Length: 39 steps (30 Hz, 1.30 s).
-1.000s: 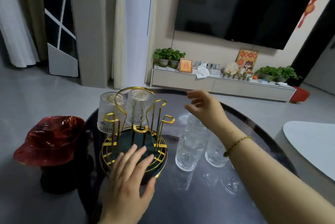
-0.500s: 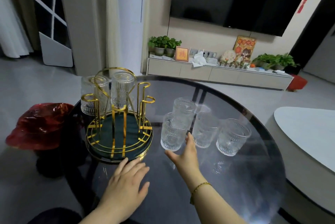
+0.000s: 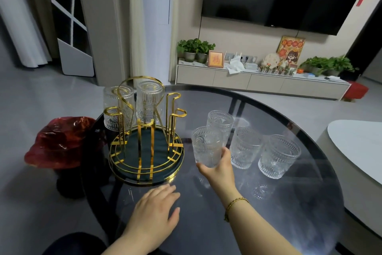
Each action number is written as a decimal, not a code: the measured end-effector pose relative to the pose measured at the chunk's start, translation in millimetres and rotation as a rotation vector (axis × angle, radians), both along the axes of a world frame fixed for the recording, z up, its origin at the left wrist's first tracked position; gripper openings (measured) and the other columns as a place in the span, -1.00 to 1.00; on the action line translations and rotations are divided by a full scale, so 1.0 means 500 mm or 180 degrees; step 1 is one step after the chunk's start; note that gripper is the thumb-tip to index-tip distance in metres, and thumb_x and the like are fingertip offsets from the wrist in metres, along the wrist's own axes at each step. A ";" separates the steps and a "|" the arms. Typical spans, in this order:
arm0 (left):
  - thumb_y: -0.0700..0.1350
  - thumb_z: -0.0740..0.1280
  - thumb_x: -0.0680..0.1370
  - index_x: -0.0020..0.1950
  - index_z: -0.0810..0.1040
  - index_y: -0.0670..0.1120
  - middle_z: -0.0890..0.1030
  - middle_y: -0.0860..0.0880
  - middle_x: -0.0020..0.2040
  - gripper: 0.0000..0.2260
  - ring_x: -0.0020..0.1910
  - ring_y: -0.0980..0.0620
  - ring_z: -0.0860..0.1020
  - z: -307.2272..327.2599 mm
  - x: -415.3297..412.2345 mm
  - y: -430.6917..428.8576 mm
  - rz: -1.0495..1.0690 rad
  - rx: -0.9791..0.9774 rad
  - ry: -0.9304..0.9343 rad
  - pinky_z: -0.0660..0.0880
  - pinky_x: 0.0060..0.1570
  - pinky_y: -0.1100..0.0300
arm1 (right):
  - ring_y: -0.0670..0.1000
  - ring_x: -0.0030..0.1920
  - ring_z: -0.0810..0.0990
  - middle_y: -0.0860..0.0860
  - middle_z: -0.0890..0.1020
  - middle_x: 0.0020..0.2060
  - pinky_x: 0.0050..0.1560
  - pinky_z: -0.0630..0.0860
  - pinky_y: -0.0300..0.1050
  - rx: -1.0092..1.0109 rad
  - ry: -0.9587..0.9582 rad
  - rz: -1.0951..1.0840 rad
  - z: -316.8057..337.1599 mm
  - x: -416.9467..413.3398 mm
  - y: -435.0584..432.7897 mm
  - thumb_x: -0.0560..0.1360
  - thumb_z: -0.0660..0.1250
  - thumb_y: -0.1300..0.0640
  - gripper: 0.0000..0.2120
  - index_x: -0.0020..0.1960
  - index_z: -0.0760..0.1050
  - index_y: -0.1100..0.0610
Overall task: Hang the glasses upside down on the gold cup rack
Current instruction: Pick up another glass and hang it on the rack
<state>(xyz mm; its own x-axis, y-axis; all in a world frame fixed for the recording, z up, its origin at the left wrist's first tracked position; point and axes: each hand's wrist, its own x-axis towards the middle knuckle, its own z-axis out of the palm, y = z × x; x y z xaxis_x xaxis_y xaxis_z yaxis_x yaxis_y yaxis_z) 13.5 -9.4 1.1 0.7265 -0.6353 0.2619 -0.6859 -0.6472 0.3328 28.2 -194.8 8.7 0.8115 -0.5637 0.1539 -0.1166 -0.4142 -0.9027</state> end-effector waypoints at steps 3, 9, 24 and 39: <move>0.00 0.38 0.42 0.22 0.45 0.03 0.48 0.12 0.25 -0.62 0.27 0.19 0.36 0.022 -0.006 0.012 -0.0116 -0.0032 -0.0109 0.28 0.23 0.32 | -0.20 -0.03 0.48 -0.15 0.44 -0.04 -0.07 0.37 -0.47 0.0011 -0.0287 0.0041 0.020 -0.016 0.004 0.20 0.49 0.11 -0.40 0.07 0.19 -0.06; -0.09 0.30 0.37 0.04 0.57 -0.16 0.61 -0.09 0.04 -0.71 0.13 0.05 0.41 0.089 0.020 0.042 0.0083 -0.1307 -0.0539 0.21 0.20 0.40 | -0.13 -0.05 0.51 -0.10 0.51 -0.06 -0.08 0.41 -0.39 0.0105 -0.0792 0.0063 0.139 -0.024 -0.014 0.24 0.45 0.17 -0.50 0.05 0.26 -0.02; -0.14 0.32 0.35 0.27 0.33 -0.30 0.39 -0.31 0.30 -0.47 0.25 -0.18 0.33 0.174 0.169 0.124 0.1114 -0.1153 -0.0847 0.17 0.19 -0.09 | -0.04 -0.19 0.50 0.06 0.40 -0.04 -0.09 0.53 -0.15 -0.0868 0.0043 0.0788 0.459 0.098 -0.043 0.25 0.42 0.14 -0.42 0.14 0.17 0.05; -0.32 0.55 0.14 0.23 0.37 -0.29 0.45 -0.30 0.25 -0.30 -0.02 -0.29 0.57 0.167 0.179 0.135 0.0894 -0.1109 -0.0865 0.51 -0.10 -0.17 | 0.06 0.15 0.38 0.10 0.39 0.28 0.09 0.27 -0.12 -0.2871 0.1414 0.1655 0.502 0.258 0.055 0.29 0.42 0.10 -0.40 0.27 0.27 0.01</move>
<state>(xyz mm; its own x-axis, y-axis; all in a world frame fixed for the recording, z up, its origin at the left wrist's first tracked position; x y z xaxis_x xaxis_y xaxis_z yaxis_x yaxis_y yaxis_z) 103.2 57.9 84.7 0.7327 -0.2672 0.6258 -0.5934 -0.7011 0.3954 157.4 -167.2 259.6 0.9992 0.0289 -0.0269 0.0239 -0.9849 -0.1714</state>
